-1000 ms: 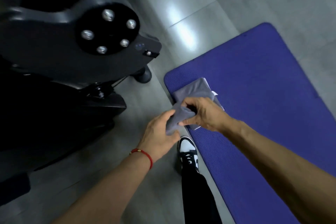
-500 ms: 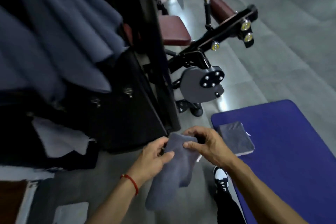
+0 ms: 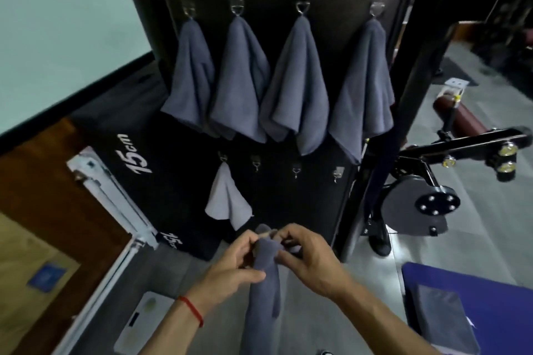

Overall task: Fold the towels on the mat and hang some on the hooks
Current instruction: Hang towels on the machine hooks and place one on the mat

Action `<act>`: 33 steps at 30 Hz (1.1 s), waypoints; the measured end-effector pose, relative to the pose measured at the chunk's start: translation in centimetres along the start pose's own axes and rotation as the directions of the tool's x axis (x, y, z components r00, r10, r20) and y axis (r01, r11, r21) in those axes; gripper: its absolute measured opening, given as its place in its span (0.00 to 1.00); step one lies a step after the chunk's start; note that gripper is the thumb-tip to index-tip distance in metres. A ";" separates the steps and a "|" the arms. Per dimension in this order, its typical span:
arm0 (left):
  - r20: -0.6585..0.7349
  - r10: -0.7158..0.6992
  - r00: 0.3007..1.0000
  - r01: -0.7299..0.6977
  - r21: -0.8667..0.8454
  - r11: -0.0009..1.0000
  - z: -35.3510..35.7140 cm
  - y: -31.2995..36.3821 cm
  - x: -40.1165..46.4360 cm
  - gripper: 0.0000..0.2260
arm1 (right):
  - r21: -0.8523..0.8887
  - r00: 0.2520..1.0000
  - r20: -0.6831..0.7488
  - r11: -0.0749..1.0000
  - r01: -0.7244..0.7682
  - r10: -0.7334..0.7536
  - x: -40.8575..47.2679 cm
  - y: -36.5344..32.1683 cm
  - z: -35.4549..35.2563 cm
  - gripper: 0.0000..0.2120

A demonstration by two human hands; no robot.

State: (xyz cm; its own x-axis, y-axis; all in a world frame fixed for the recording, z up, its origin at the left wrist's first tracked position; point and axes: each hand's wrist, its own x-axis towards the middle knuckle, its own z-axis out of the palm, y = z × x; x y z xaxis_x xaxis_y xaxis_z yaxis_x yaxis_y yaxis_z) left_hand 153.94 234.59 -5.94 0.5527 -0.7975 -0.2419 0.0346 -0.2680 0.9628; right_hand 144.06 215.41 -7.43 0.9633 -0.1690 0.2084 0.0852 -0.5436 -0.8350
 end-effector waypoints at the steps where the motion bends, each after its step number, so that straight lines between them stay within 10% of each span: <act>1: 0.004 0.017 1.000 -0.017 -0.039 0.999 -0.9 -0.4 -0.2 0.18 | 0.003 1.000 0.028 1.000 -0.001 0.001 0.6 -0.4 0.4 0.06; 20: -0.178 -0.032 0.984 0.078 0.263 0.962 -12.4 -3.9 16.1 0.06 | 0.075 0.914 0.302 0.949 -0.307 0.272 16.3 10.7 1.9 0.03; 28: -0.403 0.137 0.905 0.087 0.491 0.867 -14.7 -7.4 27.0 0.04 | -0.134 0.876 -0.160 0.869 -0.477 0.456 23.1 15.9 5.5 0.10; 33: -0.568 0.162 0.807 0.068 0.362 0.930 -14.8 -9.3 31.9 0.05 | -0.073 0.705 -0.519 0.797 -0.599 0.483 26.8 17.3 8.4 0.11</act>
State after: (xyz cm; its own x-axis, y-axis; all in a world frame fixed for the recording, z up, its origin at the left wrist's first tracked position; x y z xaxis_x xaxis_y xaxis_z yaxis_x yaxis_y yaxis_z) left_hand 183.58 219.64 -20.85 0.9247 -0.3796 0.0290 -0.2311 -0.4993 0.8351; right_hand 173.52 208.34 -20.54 0.5886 -0.8084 0.0084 -0.5278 -0.3922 -0.7534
